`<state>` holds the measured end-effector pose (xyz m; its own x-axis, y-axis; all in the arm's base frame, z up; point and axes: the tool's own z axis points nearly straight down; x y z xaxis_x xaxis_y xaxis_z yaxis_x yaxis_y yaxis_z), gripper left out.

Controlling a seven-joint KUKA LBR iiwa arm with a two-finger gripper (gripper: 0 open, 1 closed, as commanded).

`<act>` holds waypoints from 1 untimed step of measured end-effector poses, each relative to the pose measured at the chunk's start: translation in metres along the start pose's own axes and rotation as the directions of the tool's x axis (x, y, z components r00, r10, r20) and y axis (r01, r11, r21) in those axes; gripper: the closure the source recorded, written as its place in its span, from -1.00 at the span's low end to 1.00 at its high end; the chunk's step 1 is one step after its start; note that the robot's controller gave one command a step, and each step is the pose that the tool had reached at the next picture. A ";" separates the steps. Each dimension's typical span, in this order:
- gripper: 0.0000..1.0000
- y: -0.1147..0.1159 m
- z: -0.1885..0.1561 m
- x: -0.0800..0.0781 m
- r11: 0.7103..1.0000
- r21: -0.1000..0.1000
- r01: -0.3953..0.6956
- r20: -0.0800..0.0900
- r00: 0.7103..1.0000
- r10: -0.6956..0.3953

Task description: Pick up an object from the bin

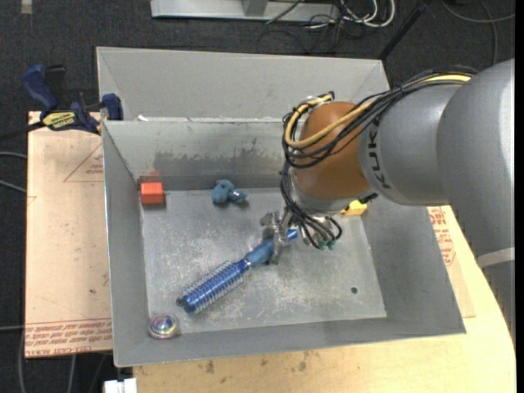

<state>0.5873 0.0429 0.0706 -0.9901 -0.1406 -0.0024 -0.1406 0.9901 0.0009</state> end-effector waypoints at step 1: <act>1.00 -0.001 -0.135 0.000 0.999 0.000 -0.042 0.008 0.999 0.042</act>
Offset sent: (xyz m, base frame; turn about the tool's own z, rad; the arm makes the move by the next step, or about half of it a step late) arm -0.0029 -0.0019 0.1302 0.0435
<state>0.5867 0.0417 0.2055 -0.9951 -0.0986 -0.0107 -0.0986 0.9951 0.0010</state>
